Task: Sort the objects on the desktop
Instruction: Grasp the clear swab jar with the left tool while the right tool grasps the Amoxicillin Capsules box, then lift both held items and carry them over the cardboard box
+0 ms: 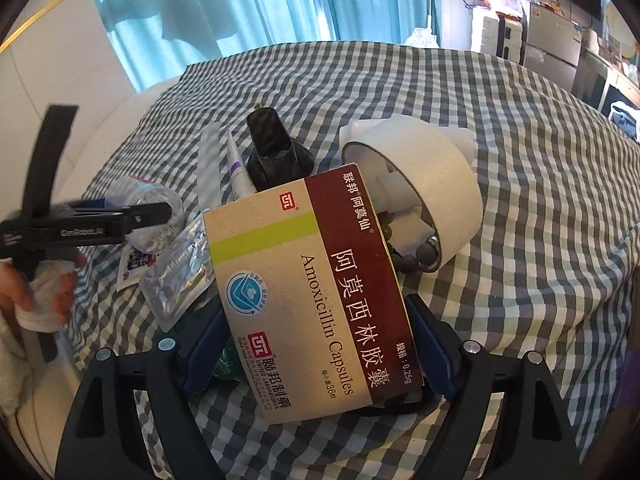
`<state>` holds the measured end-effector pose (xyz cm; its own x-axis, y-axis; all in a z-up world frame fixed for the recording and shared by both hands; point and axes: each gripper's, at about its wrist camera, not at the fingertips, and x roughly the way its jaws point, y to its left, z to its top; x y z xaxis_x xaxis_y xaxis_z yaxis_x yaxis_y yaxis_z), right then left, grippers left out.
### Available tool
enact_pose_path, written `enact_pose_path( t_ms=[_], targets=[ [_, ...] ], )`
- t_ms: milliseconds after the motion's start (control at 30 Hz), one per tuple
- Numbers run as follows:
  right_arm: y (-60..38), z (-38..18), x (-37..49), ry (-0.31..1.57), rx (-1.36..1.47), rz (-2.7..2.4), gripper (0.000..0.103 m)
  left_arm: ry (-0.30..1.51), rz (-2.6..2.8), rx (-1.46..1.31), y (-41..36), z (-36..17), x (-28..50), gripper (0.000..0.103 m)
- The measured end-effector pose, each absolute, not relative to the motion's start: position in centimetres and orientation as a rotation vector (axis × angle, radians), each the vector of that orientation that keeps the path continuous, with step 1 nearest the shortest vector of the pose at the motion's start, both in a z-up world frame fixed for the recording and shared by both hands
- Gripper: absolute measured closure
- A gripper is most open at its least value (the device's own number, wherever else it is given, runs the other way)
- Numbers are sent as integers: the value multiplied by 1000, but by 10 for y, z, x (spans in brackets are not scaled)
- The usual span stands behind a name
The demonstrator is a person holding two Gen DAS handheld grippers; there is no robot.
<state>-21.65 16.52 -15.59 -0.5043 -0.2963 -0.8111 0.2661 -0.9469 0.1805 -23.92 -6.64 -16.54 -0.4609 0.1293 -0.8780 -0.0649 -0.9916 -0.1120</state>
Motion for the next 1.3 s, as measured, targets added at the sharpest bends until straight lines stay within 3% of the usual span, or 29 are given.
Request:
enact_pose_path(
  t_ms=[67, 167, 667, 700, 733, 767, 800, 900, 967, 1033, 1100, 1200, 1300],
  targets=[
    [165, -157, -216, -43, 1349, -2473, 19, -97, 2598, -1536, -67, -164, -238, 0],
    [163, -156, -215, -33, 1354, -2475, 19, -95, 2611, -1463, -66, -156, -234, 11],
    [159, -110, -179, -60, 1285, -2560, 24, -47, 2671, -1418, -48, -94, -183, 12],
    [159, -105, -175, -69, 1271, -2567, 37, -55, 2672, -1407, -47, -88, -176, 12],
    [158, -100, -171, -85, 1259, -2554, 73, -65, 2667, -1410, -48, -85, -171, 12],
    [160, -99, -168, -85, 1270, -2547, 80, -78, 2660, -1416, -46, -82, -166, 12],
    [158, -98, -165, -68, 1285, -2552, 81, -92, 2659, -1409, -44, -77, -161, 12],
    [155, -105, -157, -35, 1357, -2526, 81, -98, 2657, -1379, -40, -68, -148, 12],
    [158, -107, -145, -30, 1330, -2563, 75, -85, 2660, -1362, -37, -64, -140, 12],
    [160, -116, -144, -61, 1383, -2520, 53, -85, 2663, -1351, -37, -64, -133, 12],
    [162, -122, -141, -104, 1429, -2479, 40, -92, 2664, -1361, -38, -66, -130, 12],
    [156, -125, -140, -115, 1444, -2467, 27, -100, 2649, -1399, -39, -73, -125, 12],
    [148, -136, -144, -10, 1492, -2473, 26, -100, 2632, -1429, -37, -79, -123, 12]
  ],
)
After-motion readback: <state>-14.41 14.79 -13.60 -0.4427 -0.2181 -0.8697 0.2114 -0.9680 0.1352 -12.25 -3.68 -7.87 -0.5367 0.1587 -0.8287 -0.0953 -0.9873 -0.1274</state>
